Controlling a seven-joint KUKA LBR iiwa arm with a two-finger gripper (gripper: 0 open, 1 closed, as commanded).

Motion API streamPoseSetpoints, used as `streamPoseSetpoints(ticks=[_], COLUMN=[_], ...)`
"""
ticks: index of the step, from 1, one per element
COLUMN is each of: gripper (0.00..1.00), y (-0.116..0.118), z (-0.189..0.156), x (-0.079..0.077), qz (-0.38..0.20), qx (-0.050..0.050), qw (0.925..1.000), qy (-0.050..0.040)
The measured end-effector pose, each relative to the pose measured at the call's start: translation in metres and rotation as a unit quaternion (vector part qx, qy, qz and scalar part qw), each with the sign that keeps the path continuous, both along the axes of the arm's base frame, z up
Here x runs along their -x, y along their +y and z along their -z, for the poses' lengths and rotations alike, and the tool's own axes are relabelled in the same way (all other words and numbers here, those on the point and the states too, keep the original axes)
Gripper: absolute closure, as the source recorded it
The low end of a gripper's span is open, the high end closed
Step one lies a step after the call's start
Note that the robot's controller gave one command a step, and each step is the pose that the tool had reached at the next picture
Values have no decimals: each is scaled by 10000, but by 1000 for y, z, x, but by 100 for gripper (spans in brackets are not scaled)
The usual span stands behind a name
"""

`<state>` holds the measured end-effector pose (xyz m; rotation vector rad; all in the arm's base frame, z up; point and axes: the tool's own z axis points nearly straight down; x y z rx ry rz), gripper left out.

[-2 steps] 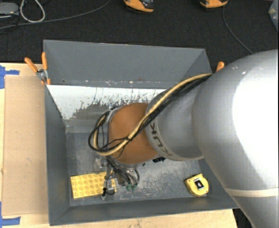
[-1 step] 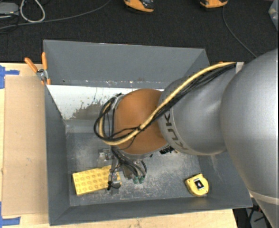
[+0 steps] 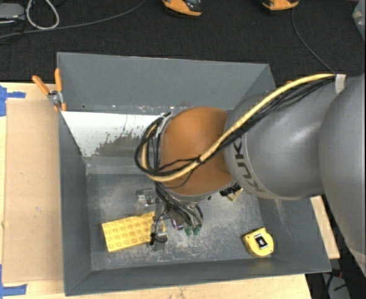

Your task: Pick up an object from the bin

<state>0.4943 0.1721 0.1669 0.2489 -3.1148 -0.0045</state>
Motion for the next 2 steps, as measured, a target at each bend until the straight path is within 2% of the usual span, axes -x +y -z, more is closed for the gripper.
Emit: streamPoseSetpoints(ticks=[1,2], gripper=[100,100], y=[5,-1], z=[61,97], x=[-21,-36], qz=[227,369], qx=[-20,-29], qw=[9997,9993], qy=[-40,-31])
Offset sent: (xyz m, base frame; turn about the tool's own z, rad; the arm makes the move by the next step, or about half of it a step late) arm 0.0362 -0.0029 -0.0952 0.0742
